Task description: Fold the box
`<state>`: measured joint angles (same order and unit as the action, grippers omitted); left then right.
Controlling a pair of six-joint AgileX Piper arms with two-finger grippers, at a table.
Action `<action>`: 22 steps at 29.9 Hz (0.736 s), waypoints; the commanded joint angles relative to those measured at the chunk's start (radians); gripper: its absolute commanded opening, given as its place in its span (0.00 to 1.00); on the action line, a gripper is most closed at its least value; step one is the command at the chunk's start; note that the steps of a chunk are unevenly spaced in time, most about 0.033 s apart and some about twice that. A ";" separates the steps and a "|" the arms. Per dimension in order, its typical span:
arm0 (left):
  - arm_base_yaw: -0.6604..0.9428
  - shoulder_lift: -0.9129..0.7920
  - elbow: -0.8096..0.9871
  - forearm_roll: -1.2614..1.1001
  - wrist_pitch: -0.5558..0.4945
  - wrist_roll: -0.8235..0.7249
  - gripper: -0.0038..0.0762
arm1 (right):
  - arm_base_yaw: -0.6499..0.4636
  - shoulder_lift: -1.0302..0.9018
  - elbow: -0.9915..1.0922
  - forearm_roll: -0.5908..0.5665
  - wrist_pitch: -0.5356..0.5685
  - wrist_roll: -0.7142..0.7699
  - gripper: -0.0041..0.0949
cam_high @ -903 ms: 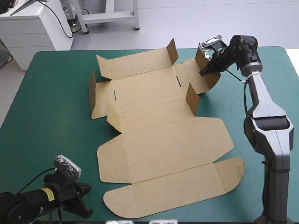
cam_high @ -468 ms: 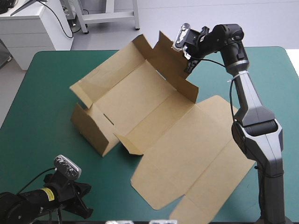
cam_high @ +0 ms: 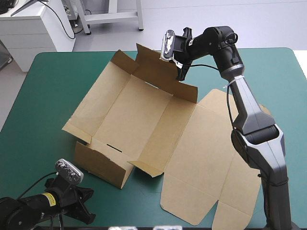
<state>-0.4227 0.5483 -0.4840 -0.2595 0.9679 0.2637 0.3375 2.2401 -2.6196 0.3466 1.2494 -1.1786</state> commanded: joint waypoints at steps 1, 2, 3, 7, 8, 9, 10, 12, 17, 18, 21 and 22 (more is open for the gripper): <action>-0.004 0.003 -0.031 -0.026 -0.054 -0.009 0.04 | 0.010 -0.076 -0.032 0.060 -0.005 -0.035 0.02; -0.004 0.003 -0.031 -0.026 -0.063 -0.009 0.04 | 0.017 -0.076 -0.032 0.060 -0.005 -0.035 0.02; -0.004 0.003 -0.031 -0.026 -0.074 -0.009 0.04 | 0.020 -0.076 -0.032 0.060 -0.005 -0.035 0.02; -0.004 0.003 -0.031 -0.022 -0.114 -0.009 0.04 | 0.034 -0.076 -0.028 0.071 -0.005 -0.035 0.02; -0.004 0.003 -0.031 -0.022 -0.116 -0.007 0.04 | 0.044 -0.076 -0.026 0.071 -0.005 -0.035 0.02; -0.004 0.003 -0.031 -0.020 -0.117 -0.007 0.04 | 0.052 -0.076 -0.018 0.071 -0.005 -0.035 0.02; -0.004 0.003 -0.031 -0.020 -0.118 -0.007 0.04 | 0.060 -0.076 -0.016 0.069 -0.005 -0.035 0.02; -0.004 0.003 -0.031 -0.020 -0.120 -0.007 0.04 | 0.082 -0.076 -0.016 0.066 -0.005 -0.035 0.02; -0.004 0.003 -0.031 -0.022 -0.120 -0.007 0.04 | 0.140 -0.076 -0.016 0.059 -0.005 -0.042 0.02; -0.004 0.003 -0.031 -0.022 -0.120 -0.007 0.04 | 0.149 -0.076 -0.016 0.059 -0.005 -0.042 0.02; -0.004 0.003 -0.031 -0.024 -0.120 -0.007 0.04 | 0.176 -0.076 -0.016 0.050 -0.005 -0.044 0.02; -0.004 0.003 -0.031 -0.026 -0.120 -0.007 0.04 | 0.184 -0.076 -0.016 0.040 -0.005 -0.049 0.02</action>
<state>-0.4227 0.5483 -0.4840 -0.2585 0.8963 0.2637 0.5050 2.2400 -2.6106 0.3733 1.2485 -1.2097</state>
